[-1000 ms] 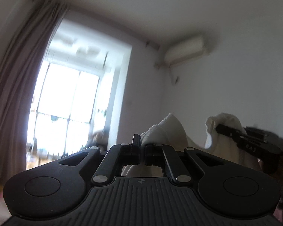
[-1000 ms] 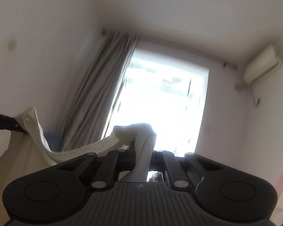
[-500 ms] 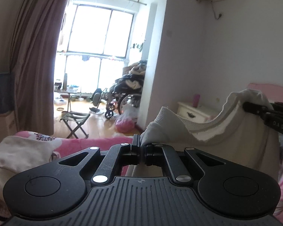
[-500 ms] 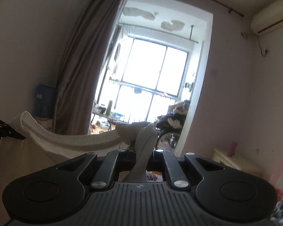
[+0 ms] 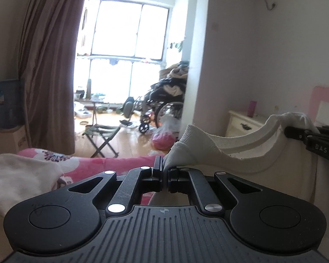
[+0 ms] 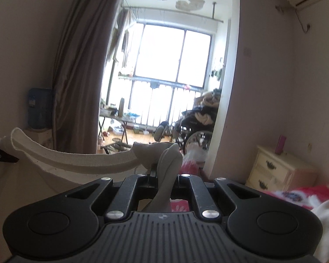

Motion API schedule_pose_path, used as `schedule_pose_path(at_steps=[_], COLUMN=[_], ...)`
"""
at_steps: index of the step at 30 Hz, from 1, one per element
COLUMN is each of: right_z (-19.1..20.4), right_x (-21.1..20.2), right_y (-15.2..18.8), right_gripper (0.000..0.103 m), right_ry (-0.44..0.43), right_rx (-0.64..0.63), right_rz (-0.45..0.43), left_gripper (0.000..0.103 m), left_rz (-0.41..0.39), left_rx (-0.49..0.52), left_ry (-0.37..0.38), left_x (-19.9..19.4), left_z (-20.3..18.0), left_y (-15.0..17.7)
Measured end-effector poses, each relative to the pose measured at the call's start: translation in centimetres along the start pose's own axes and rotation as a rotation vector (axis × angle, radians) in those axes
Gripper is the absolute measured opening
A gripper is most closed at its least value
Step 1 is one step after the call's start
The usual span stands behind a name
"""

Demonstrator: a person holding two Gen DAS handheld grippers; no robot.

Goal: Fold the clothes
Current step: 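Lay the sweatshirt flat on the bed and open both tools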

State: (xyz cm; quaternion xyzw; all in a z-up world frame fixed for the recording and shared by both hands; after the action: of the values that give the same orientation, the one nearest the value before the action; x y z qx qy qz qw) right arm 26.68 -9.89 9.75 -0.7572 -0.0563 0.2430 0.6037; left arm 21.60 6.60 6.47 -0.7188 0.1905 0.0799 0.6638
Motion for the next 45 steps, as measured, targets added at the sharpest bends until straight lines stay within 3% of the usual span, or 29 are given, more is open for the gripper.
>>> schedule_pose_path(at_steps=[3,4,5,6,7,8,9,10,12,15,20,25,32,36,41,45], right_z=[1.3,1.7,1.9,1.9,1.7,1.4,0.9,0.1,-1.5,-4.0,-8.2,-10.0,-9.9,-9.1,-7.1,-4.5], right_x=[5.1,7.3,9.4,11.4,13.1,14.4,14.8,15.0,15.2,14.1,10.3,3.7,-6.6,-11.2,-15.5,-18.3], right_y=[3.7,5.3,7.2,9.5,11.7,13.8,15.0,15.2,15.5,15.0,13.6,13.3,13.1,13.3,13.8,14.7], right_gripper=[0.01,0.019,0.044,0.055,0.06,0.06,0.06,0.061,0.067,0.072,0.074,0.074,0.074,0.074,0.074,0.074], right_ry=[-0.031,-0.052,-0.073,-0.09,-0.1,-0.102,-0.1,-0.116,-0.148,-0.203,-0.304,-0.395,-0.461,-0.511,-0.57,-0.631], right_rx=[-0.007,-0.005,0.006,0.04,0.082,0.127,0.173,0.22,0.313,0.449,0.632,0.655,0.517,0.503,0.515,0.507], right_rz=[0.108,0.182,0.269,0.382,0.503,0.596,0.628,0.634,0.64,0.625,0.601,0.598,0.596,0.603,0.649,0.694], left_gripper=[0.003,0.003,0.004,0.007,0.011,0.023,0.025,0.025,0.027,0.039,0.044,0.049,0.05,0.053,0.057,0.059], left_rz=[0.031,0.052,0.099,0.167,0.244,0.332,0.415,0.474,0.501,0.475,0.44,0.417,0.41,0.414,0.546,0.686], left_rx=[0.021,0.037,0.058,0.07,0.069,0.059,0.04,0.012,-0.046,-0.136,-0.267,-0.328,-0.32,-0.272,-0.216,-0.105], left_ry=[-0.063,-0.084,-0.092,-0.092,-0.093,-0.091,-0.092,-0.104,-0.108,-0.092,-0.053,0.02,0.07,0.101,0.194,0.265], left_x=[3.0,4.1,5.1,6.8,8.3,9.5,10.7,11.5,11.9,10.9,9.2,5.9,-0.9,-6.1,-11.6,-15.1], left_z=[0.4,0.4,0.2,0.4,0.6,0.7,1.1,1.6,2.4,3.2,4.6,5.3,6.4,6.7,5.1,1.9], left_y=[1.5,2.2,3.2,4.5,5.8,7.3,8.7,10.0,11.1,10.7,8.7,6.9,5.8,5.3,7.6,12.7])
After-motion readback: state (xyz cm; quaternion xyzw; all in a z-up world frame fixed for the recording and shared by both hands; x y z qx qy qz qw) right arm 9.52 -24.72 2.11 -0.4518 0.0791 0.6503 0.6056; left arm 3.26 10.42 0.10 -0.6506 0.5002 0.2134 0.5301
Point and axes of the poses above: each gripper's, at about its wrist camera, not at the fingertips, and x roughly the way its jaws point, z to its left, y to its underside, the point moved 3 cm from there along x, roughly the way its jaws point, and after that the axes turned 4 degrees about z, right-handed, at the moved point
